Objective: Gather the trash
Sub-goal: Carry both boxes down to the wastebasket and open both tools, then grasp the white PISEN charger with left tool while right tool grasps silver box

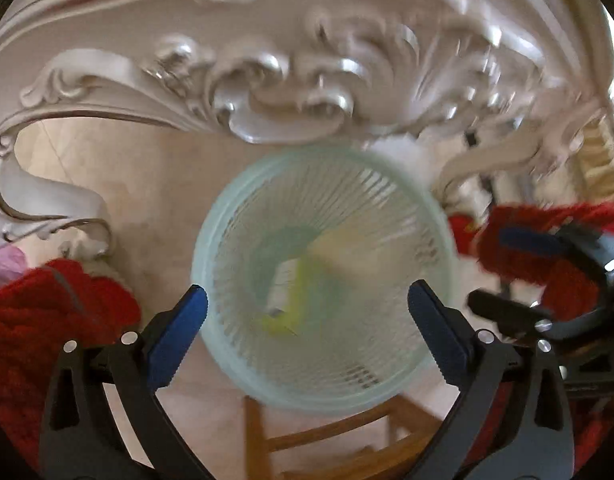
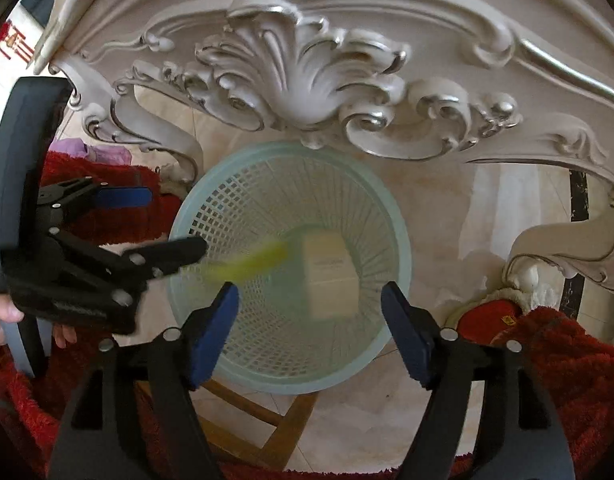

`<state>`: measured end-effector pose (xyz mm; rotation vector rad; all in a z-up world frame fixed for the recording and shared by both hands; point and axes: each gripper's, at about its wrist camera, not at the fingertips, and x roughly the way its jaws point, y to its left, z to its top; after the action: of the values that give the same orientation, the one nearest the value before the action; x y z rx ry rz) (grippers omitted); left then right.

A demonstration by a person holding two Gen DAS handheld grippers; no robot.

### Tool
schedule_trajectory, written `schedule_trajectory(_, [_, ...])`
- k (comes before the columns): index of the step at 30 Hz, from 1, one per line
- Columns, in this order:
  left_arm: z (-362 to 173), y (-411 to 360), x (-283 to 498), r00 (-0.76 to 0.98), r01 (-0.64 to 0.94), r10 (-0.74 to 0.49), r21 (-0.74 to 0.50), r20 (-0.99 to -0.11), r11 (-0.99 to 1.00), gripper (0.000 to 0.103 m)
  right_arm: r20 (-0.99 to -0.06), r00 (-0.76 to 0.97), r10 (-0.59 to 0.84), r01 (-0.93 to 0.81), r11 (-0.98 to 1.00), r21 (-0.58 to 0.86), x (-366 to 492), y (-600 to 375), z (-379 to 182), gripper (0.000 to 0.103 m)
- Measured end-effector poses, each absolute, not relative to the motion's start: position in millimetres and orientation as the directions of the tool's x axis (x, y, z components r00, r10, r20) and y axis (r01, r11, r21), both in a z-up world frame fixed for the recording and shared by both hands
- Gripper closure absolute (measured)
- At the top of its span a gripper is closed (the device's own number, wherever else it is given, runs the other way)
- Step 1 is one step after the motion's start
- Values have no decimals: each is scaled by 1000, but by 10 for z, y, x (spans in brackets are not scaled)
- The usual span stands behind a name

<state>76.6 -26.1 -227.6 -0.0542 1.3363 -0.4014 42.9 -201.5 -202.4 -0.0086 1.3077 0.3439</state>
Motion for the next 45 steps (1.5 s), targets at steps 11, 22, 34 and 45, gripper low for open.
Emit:
schedule_trajectory(11, [-1347,21,413,445,322,-281,-141,-850,936,6,-796,565,215,-151,976,157,74,-2489,-961,33])
schedule_trajectory(22, [-223,463,1228,703,282,-248,-58,-666,958,6,-638,768,52,32,992,120,1223,-2737,-203,29])
schedule_trajectory(34, [-354,410,2089,647,323,-253,-42,-719,945,6,-673,739,35,48,993,104,1741,-2646,-283,29])
schedule_trajectory(45, [-314,332,2275,634,360,-283,-50,-719,932,6,-694,719,23,66,993,101,1930,-2562,-236,29])
